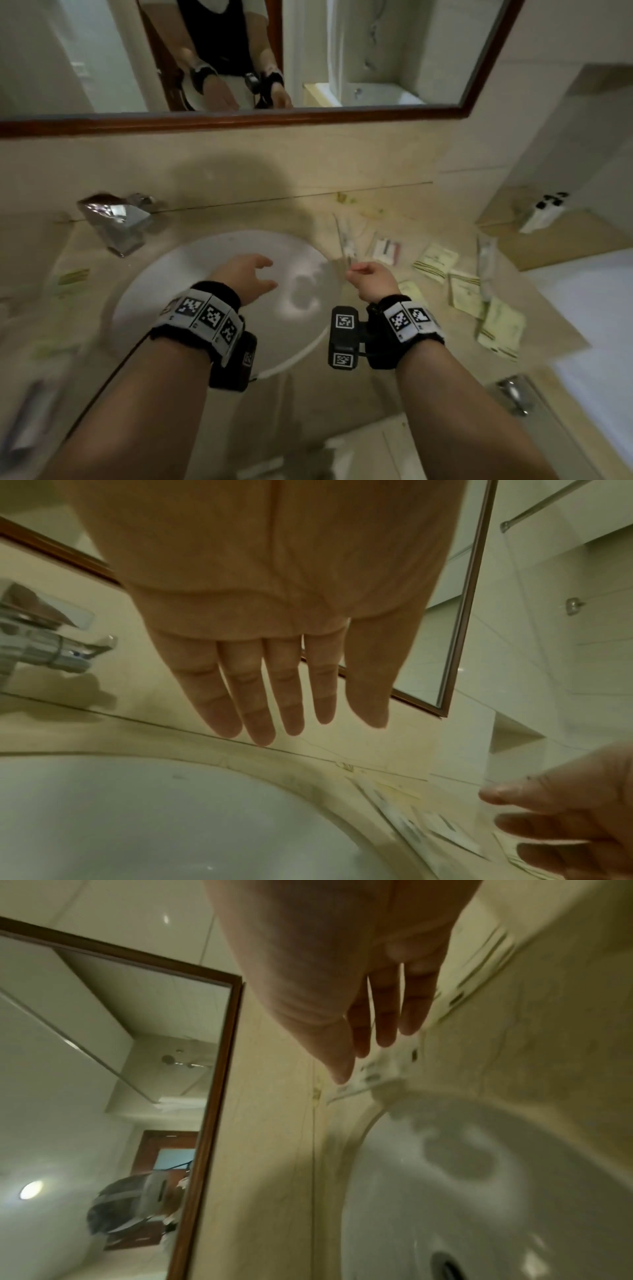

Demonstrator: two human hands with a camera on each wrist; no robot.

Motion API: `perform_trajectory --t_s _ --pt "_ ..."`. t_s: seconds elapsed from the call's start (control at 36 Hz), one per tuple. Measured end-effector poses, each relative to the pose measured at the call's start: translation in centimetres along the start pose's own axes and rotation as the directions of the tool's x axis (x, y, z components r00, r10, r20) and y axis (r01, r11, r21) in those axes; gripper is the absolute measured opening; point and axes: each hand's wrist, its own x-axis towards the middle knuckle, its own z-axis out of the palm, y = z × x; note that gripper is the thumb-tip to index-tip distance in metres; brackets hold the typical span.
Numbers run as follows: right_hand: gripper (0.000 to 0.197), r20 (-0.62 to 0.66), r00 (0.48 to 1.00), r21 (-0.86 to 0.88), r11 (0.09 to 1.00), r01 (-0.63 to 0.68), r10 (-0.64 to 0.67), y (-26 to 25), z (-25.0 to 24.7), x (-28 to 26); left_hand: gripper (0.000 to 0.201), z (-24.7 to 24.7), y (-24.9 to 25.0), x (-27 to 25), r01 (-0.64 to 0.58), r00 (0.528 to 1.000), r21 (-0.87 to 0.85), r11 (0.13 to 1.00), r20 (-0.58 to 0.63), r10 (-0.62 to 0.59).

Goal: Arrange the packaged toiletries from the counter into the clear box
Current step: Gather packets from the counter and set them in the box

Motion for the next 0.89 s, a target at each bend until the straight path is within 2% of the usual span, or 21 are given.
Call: perform_trajectory --t_s 0.11,0.25,0.42,0.53,0.64,0.78,0.89 --pt "0.049 -0.106 0.987 -0.158 0.978 -0.134 0.118 2.4 -3.2 1.3 0.050 2.5 2.1 0.7 -0.005 0.999 0.004 1.000 0.035 0.005" --pt "0.074 -0.204 0.969 -0.339 0.919 -0.202 0.138 4.7 -5.5 2.7 0.048 4.7 3.2 1.4 0.009 0.999 0.034 0.999 0.043 -0.011" --pt "0.077 -0.218 0.964 -0.527 0.813 -0.247 0.152 6.2 -6.1 3.1 0.046 5.6 4.0 1.5 0.023 0.998 0.063 0.998 0.061 -0.027" --pt "0.062 -0.196 0.969 -0.587 0.774 -0.237 0.148 5.7 -6.2 3.2 0.046 5.8 4.4 1.5 0.024 0.998 0.082 0.996 0.056 -0.029" --pt "0.049 -0.094 0.991 -0.409 0.904 -0.126 0.096 4.8 -6.8 3.3 0.047 5.8 4.5 1.3 0.020 0.998 0.078 0.997 0.053 -0.024" --pt "0.033 0.009 0.999 -0.157 0.987 0.046 -0.045 2.0 -7.2 2.4 0.055 5.5 4.8 1.0 -0.010 1.000 0.009 1.000 0.021 0.010" --pt "0.022 0.210 0.977 0.132 0.991 0.011 -0.038 -0.5 -6.7 1.1 0.075 5.1 4.8 0.4 -0.060 0.998 -0.046 0.997 -0.020 0.059"
